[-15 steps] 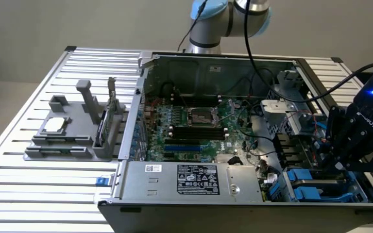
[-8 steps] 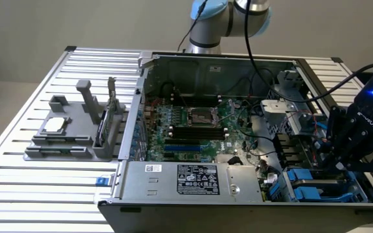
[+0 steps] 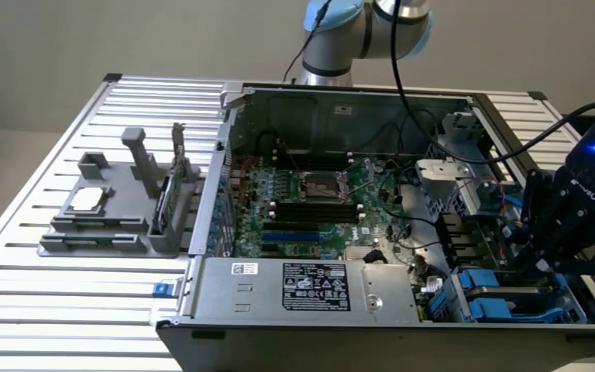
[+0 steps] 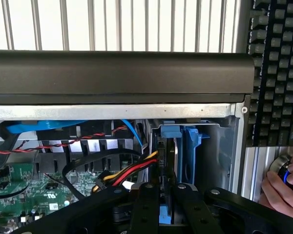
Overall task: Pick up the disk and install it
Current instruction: 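Insert the first disk wire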
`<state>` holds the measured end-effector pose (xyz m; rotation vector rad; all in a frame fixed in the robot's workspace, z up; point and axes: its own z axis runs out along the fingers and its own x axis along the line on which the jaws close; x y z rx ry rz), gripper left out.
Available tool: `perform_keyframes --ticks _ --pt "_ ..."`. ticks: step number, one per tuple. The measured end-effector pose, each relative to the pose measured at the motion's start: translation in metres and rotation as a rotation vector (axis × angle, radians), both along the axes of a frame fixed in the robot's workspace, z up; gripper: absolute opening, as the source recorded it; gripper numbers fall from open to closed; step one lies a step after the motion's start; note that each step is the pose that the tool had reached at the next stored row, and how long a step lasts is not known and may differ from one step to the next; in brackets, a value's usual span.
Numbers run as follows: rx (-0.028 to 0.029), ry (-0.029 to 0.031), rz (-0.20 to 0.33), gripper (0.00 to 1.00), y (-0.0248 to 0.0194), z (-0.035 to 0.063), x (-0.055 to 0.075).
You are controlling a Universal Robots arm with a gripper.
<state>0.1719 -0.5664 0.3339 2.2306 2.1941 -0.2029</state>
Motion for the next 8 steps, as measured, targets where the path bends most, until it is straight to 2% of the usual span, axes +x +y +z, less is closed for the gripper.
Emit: perform_keyframes --ticks 8 --pt "-0.0003 0.0 0.0 0.16 0.0 -0.0021 -0.001"
